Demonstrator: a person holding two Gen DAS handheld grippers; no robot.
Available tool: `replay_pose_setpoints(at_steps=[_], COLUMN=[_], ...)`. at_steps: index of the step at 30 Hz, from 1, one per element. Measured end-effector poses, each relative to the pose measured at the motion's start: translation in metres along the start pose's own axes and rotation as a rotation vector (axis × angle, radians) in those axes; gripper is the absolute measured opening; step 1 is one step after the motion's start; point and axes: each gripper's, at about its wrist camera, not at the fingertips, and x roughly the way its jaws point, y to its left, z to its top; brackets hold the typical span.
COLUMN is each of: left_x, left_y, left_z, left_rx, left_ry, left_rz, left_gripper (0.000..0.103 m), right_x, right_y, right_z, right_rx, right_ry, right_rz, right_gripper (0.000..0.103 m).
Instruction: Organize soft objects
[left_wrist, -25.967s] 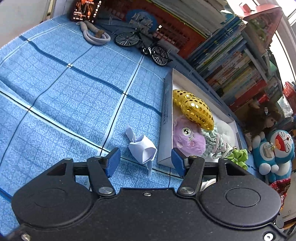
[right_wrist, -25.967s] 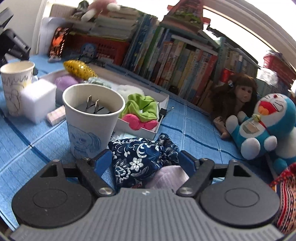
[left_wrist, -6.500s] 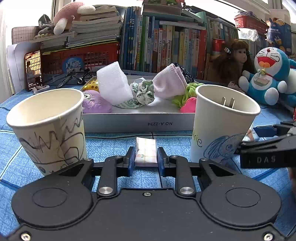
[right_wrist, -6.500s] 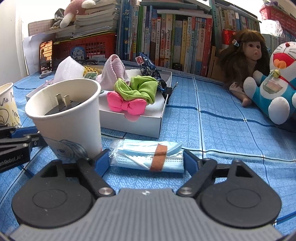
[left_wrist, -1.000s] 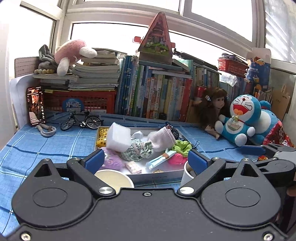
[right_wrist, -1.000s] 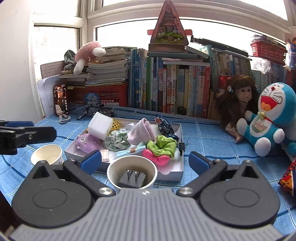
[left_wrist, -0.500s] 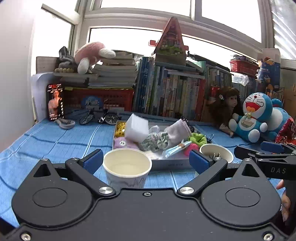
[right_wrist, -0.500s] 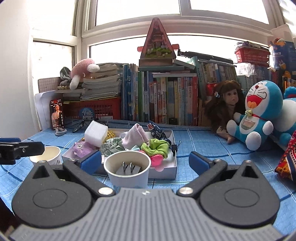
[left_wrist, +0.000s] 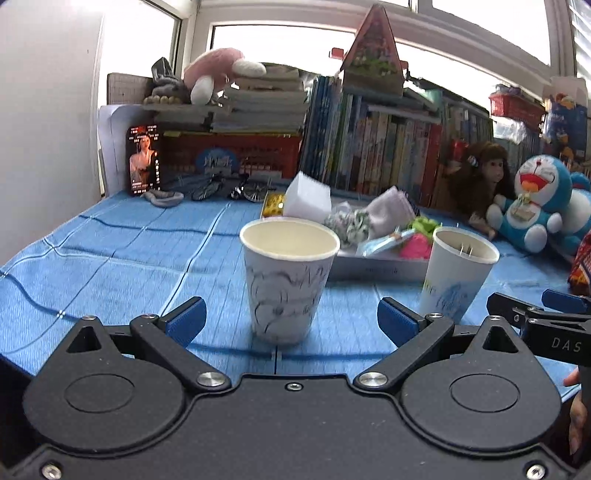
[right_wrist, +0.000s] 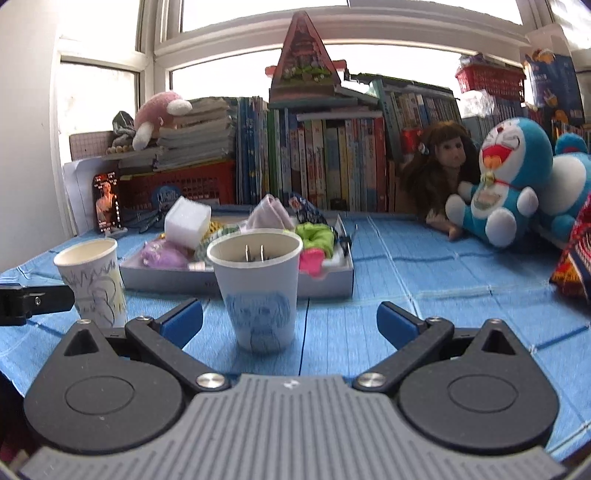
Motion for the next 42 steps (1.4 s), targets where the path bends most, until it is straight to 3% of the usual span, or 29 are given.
replay_pose_setpoints(at_steps=[23, 42], left_x=[0.043, 0.053], left_y=[0.0, -0.006], left_z=[-0.036, -0.039], left_rx=[0.006, 0.025], left_ry=[0.139, 0.142], left_rz=[0.092, 0.111], left_gripper=[0.099, 0.103], right_x=[0.021, 0.024], right_y=[0.009, 0.018], right_z=[-0.037, -0.042], right_rx=[-0.003, -0.044], right_ry=[0.11, 0.105], right_rz=[-0.071, -0.111], right_gripper=[0.103, 0.103])
